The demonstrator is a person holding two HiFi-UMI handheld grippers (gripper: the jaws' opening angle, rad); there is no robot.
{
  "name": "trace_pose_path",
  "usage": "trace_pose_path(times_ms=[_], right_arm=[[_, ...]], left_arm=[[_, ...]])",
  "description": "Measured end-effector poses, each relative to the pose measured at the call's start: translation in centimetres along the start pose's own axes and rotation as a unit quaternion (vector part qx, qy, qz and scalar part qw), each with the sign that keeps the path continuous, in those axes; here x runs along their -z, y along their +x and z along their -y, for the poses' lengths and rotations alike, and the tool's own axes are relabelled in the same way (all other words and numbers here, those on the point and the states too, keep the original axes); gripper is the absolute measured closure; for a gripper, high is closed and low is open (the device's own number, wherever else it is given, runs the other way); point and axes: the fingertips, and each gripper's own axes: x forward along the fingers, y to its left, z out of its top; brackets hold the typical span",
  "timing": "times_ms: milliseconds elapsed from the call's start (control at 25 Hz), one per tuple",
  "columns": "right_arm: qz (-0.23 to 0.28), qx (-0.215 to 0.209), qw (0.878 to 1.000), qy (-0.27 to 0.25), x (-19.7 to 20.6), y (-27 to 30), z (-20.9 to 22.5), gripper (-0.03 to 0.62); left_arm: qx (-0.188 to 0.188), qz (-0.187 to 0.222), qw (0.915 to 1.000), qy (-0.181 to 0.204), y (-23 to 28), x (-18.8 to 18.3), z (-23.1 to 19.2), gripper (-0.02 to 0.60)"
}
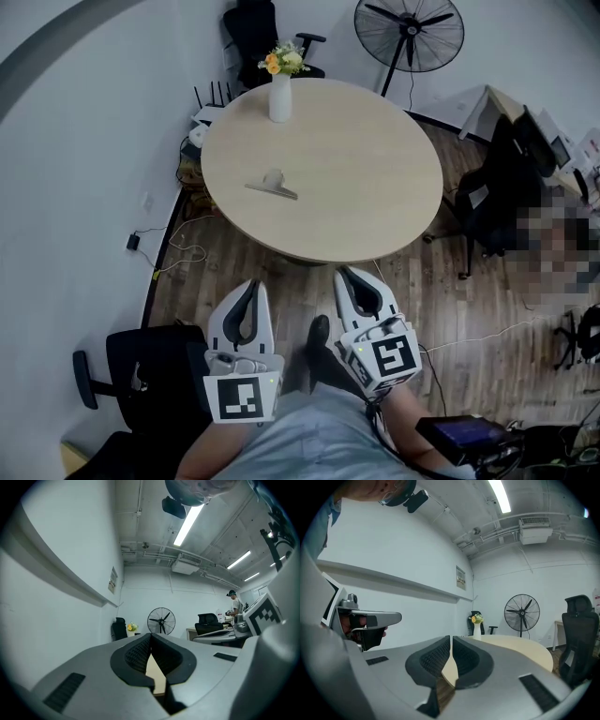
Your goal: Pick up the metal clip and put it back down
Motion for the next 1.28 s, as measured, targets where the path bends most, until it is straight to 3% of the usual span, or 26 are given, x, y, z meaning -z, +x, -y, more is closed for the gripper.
trace_pose_path(times_ms=[200,480,800,1080,1280], right_arm=[[-0.008,-0.006,1.0,0.019,2.1,4.4,4.0,0.545],[-0.027,-0.021,0.998,0.054,4.2,12.1,13.2,0.545],[-0.007,-0.072,0.996,0.061,1.4,20.4,20.0,0.545],[0.024,-0.102,0.993,0.05,-1.9,24.6,20.8,0.545],[0.012,-0.115,0.992,0.05,-1.2,29.0,20.5,0.545]], left_arm=[[-0.004,-0.024,0.9997,0.011,5.7,2.4,0.1,0.563],[-0.015,-0.06,0.9975,0.034,17.5,4.3,1.0,0.563],[-0.059,-0.052,0.9954,0.055,27.2,2.2,1.0,0.563],[-0.09,-0.022,0.9934,0.067,29.6,-0.4,-1.1,0.563],[-0.114,-0.032,0.9917,0.049,32.0,0.7,-5.0,0.563]])
